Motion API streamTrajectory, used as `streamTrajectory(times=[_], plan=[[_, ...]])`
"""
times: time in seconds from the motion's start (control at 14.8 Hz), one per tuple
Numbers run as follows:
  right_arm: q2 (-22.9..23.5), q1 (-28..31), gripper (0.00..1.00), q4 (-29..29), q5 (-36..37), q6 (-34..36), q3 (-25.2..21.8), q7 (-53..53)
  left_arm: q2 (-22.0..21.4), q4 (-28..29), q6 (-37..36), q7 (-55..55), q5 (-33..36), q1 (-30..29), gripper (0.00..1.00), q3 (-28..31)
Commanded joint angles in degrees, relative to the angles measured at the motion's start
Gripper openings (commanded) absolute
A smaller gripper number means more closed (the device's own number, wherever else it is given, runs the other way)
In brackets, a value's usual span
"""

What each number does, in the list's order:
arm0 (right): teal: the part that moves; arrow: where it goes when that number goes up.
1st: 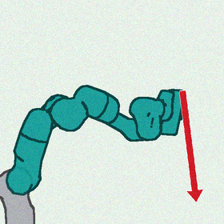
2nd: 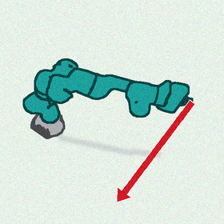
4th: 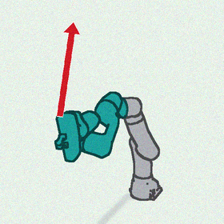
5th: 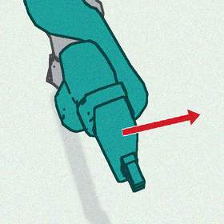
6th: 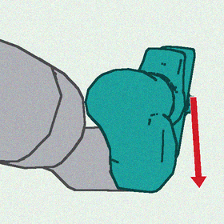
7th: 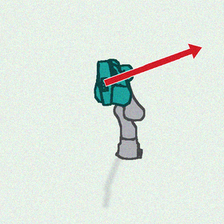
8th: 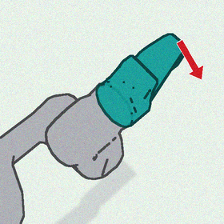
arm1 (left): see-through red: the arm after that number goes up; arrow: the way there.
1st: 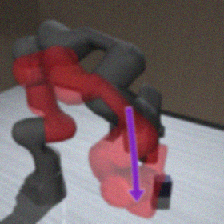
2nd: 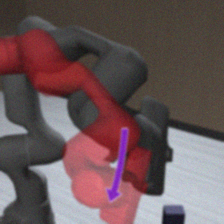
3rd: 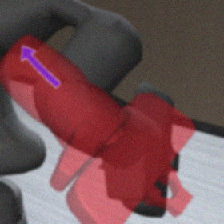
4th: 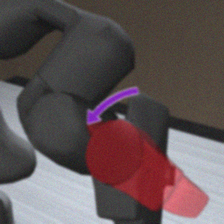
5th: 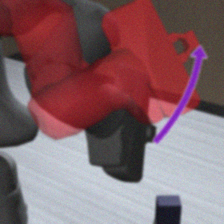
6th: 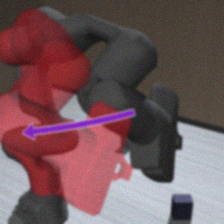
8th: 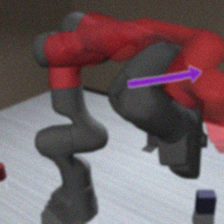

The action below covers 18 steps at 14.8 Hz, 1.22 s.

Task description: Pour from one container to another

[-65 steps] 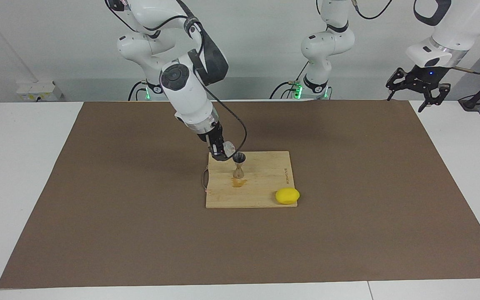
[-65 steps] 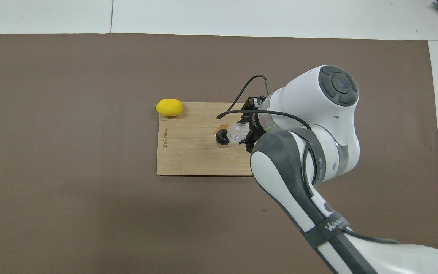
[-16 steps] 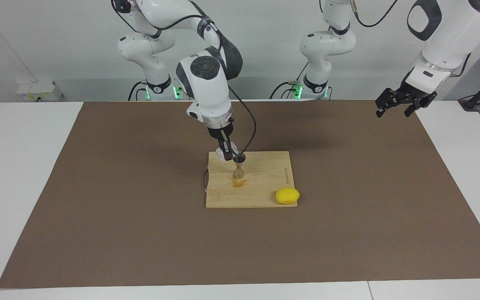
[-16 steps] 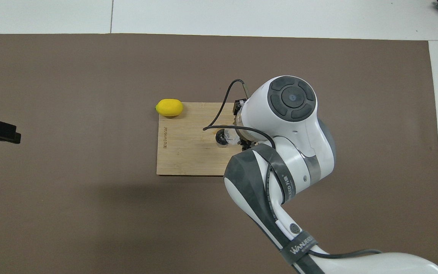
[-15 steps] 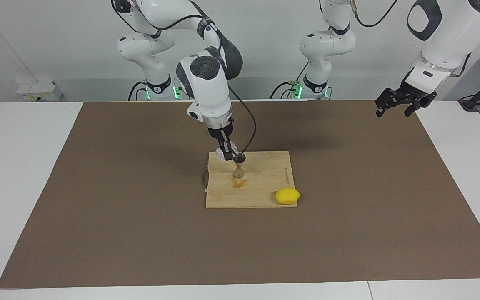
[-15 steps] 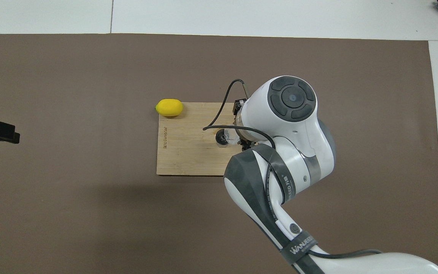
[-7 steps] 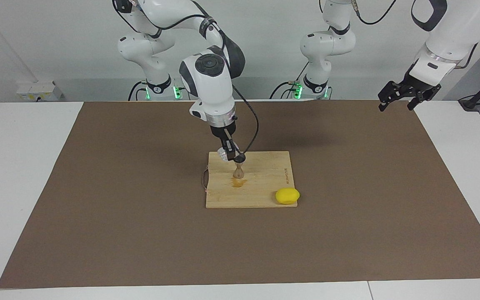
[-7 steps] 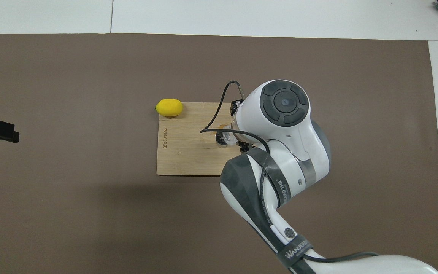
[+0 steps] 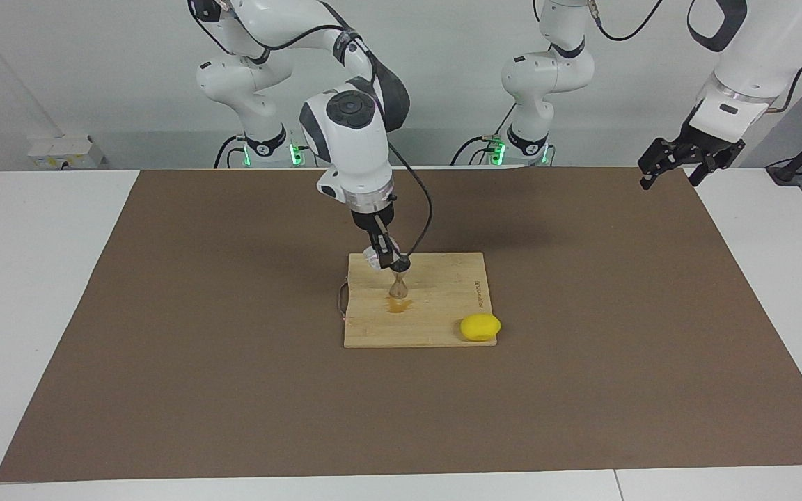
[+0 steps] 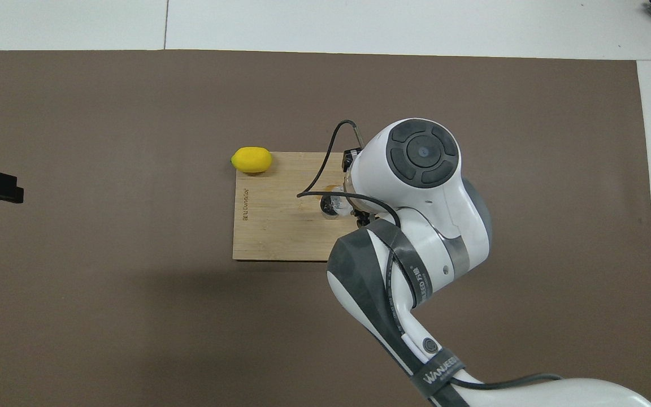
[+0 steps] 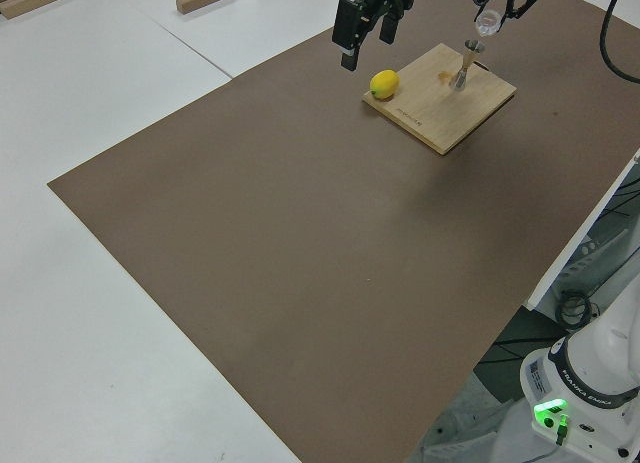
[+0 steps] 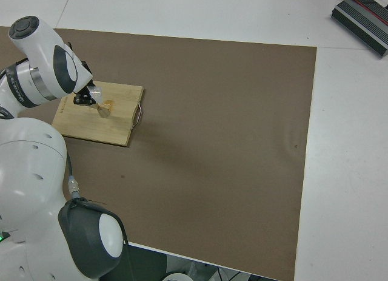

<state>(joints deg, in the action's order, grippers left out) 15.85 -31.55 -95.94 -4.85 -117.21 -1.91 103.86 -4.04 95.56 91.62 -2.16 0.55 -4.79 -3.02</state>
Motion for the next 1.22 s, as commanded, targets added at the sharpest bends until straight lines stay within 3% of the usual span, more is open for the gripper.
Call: streamTrajectory(times=[0.0,0.74,1.15], plan=[[0.49,0.88,0.0,0.49,-1.64,-1.09,0.42,1.08,-0.53,-0.28,0.93,0.93,1.12,-0.66,1.0,-0.14],[-2.4,8.08,0.0,-1.79,-21.5,-1.0,0.5,-10.33,-0.97,-0.02,0.05,0.49,1.12,-1.02,1.0,0.03],[-3.98,18.79,0.0,-4.43,-37.83,1.89,0.5,-21.31,-0.97,-0.02,-0.04,0.49,1.12,-0.14,1.0,-0.05]])
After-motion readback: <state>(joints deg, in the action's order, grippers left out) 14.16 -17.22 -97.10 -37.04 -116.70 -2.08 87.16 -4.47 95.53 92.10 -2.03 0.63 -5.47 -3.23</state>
